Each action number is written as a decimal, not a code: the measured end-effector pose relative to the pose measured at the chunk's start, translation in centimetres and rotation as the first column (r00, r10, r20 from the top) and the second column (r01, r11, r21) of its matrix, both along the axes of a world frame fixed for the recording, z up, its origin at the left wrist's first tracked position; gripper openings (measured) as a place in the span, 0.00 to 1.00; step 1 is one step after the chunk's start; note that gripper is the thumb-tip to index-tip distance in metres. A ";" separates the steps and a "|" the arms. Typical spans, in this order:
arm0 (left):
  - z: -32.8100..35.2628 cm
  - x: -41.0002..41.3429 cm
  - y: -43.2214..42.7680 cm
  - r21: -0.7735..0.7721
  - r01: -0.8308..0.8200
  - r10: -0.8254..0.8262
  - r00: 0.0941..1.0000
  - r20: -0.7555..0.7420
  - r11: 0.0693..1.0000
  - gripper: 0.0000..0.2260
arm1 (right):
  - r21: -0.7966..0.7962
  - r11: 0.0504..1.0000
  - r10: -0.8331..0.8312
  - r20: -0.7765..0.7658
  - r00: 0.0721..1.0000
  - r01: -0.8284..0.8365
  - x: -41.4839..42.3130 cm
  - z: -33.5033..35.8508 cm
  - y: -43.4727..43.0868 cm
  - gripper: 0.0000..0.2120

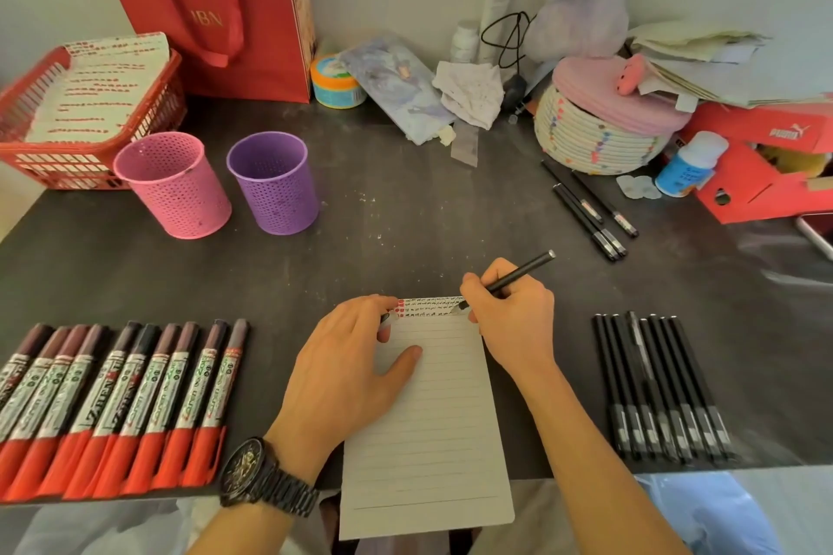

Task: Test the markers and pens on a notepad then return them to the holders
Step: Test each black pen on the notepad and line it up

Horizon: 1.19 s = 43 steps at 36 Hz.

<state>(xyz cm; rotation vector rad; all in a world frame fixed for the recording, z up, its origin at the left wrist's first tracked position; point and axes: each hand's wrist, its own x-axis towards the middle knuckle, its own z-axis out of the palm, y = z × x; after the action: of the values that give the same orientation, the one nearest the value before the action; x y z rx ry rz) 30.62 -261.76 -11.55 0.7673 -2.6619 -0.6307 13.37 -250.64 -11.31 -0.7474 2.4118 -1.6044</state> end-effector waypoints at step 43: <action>-0.2 0.1 0.0 -0.011 -0.020 0.020 0.999 -0.044 1.000 0.20 | 0.008 1.000 -0.022 -0.006 1.000 0.022 0.0 0.3 0.0 0.14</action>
<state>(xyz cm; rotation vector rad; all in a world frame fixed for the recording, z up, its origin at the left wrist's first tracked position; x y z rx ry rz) 30.75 -261.74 -11.77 0.7672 -2.6127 -0.6189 13.38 -250.60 -11.00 -0.7282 2.4377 -1.6014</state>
